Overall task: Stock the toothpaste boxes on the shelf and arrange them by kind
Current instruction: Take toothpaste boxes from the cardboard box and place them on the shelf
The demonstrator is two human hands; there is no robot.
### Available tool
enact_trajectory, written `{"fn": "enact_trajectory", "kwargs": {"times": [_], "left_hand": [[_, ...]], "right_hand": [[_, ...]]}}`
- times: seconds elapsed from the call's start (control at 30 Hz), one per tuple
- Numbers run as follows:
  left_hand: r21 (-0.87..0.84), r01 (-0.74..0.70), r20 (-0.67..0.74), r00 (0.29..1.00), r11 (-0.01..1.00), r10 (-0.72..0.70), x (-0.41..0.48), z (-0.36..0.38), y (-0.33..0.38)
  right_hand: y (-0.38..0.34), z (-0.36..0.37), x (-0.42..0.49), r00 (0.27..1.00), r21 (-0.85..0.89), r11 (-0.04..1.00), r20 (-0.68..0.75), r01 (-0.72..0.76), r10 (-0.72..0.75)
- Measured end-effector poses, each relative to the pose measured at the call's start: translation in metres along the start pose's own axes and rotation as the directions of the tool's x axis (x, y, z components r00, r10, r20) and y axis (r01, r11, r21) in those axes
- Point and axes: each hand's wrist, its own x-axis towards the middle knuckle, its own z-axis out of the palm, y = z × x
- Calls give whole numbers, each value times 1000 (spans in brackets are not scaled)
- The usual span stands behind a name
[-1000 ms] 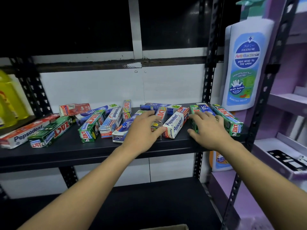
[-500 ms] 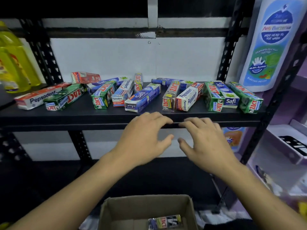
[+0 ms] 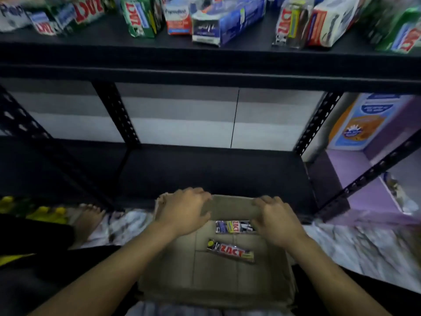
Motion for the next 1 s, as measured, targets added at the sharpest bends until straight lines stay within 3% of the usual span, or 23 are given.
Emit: {"fn": "enact_trajectory", "kwargs": {"times": [0.07,0.2,0.3,0.37,0.5,0.67,0.9,1.0], "left_hand": [[-1,48,77,996,999,-48,2,40,-12],[-183,199,270,952,963,-146,8,127,-28],[-347,404,380,886,846,-267,8,188,-34],[-405,465,409,862,787,-298,8,219,-36],[-461,473,407,865,751,-294,15,260,-36],[-403,457,439,857,793,-271,26,300,-42],[-267,390,380,883,881,-276,40,317,-41],[-286,371,381,890,883,-250,37,318,-45]], "right_hand": [[7,29,2,997,7,1000,69,-29,28],[19,85,7,967,24,998,251,-58,50],[25,115,14,927,25,993,362,-111,94],[28,130,22,912,38,990,396,-137,111],[40,154,38,884,44,989,456,-143,108],[49,177,44,868,87,986,490,-144,84],[60,195,49,897,144,982,440,-125,50],[64,201,54,909,147,982,415,-116,45]]}}
